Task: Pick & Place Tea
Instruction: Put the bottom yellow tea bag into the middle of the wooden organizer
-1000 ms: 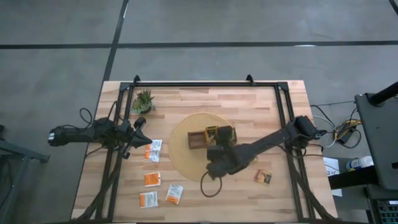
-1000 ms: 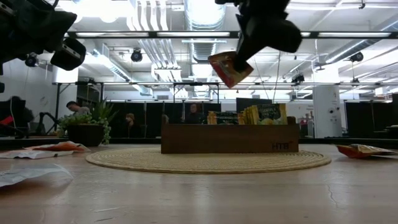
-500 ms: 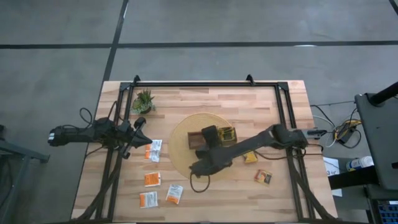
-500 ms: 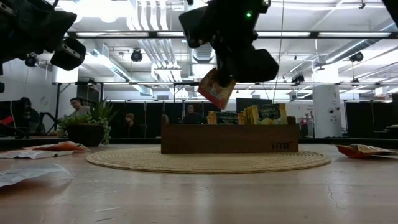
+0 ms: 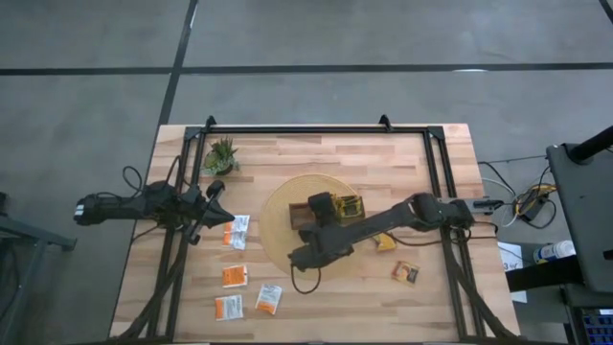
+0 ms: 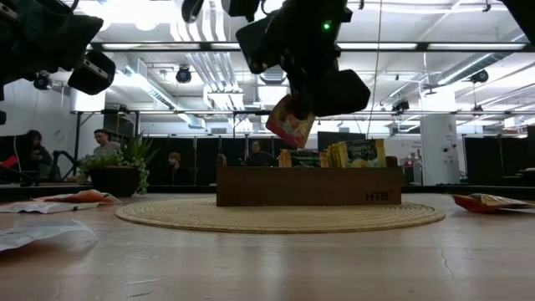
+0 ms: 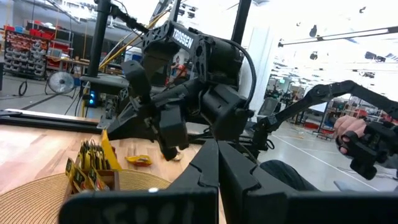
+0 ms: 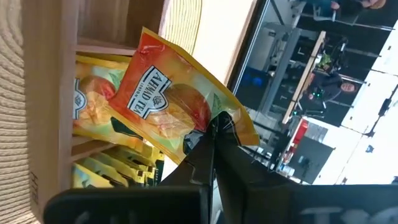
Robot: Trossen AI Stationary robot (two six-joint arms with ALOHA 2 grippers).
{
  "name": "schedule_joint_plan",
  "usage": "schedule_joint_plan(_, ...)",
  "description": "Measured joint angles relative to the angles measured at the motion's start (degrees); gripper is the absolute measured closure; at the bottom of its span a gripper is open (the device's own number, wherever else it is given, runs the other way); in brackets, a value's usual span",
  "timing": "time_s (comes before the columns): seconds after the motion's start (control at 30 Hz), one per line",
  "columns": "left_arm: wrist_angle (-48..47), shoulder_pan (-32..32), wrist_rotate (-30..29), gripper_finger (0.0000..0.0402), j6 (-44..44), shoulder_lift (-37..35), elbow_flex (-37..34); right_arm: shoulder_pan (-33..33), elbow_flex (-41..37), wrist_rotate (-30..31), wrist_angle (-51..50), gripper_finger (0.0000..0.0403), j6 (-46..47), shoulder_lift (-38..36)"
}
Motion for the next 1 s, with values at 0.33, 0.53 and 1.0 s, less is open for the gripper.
schedule_joint_plan(0.33,0.01,0.00,0.00,0.0402,0.01,-0.01,0.00,-0.62,-5.75,-2.80,-0.08,0.0394,0.01,-0.11)
schedule_joint_plan(0.53,0.02,0.00,-0.01,0.0402,0.00,0.00,-0.01,-1.46,-9.52,-2.94,-0.01,0.0394,2.02,-0.13)
schedule_joint_plan(1.0,0.04,0.01,0.00,0.0402,0.00,0.00,-0.01,-1.80,-11.53,-2.91,1.00,0.0394,2.89,-0.22)
